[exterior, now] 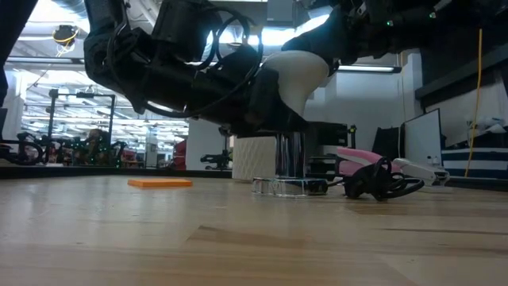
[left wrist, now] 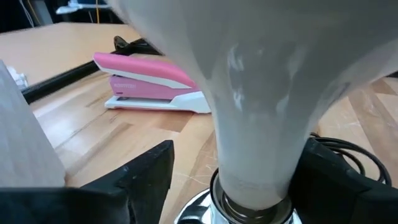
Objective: Screw lightbulb
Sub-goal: Insert the lightbulb into the lamp
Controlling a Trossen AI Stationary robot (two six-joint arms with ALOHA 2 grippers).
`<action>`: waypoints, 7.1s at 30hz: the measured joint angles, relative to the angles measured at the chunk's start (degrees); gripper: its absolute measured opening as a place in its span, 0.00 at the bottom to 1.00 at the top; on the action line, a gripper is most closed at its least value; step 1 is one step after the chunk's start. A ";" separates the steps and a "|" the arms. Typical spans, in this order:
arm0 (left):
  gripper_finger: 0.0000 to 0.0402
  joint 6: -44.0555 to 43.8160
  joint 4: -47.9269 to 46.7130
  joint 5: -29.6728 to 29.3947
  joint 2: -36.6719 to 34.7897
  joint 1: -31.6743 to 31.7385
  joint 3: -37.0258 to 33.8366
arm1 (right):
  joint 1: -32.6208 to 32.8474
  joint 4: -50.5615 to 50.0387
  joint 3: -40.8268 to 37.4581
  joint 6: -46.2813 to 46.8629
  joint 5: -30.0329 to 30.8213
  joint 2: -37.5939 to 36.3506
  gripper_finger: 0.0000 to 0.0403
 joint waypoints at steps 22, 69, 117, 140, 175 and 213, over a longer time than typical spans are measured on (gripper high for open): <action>0.69 -1.64 -30.26 -3.00 -16.48 -6.75 -0.13 | 0.02 0.00 -0.02 -0.01 -0.02 0.02 0.19; 0.00 -0.24 -23.27 -3.09 -21.63 -9.27 -0.02 | 0.00 0.37 -0.02 0.11 -0.50 0.02 0.19; 0.00 -1.53 -26.37 -17.04 -23.83 -15.85 -0.07 | 0.04 0.39 0.00 0.09 -3.59 0.02 0.19; 0.00 0.21 -15.82 -11.61 -17.39 -11.37 -0.07 | -0.02 0.37 -0.02 -0.02 -3.06 0.02 0.19; 0.00 0.66 -25.06 -20.56 -17.55 -11.53 -0.04 | 0.04 0.38 -0.02 -0.02 -4.08 0.02 0.19; 0.00 3.27 -21.75 -17.06 -17.65 -13.52 -0.04 | 0.03 5.93 0.00 0.00 -3.78 2.21 0.19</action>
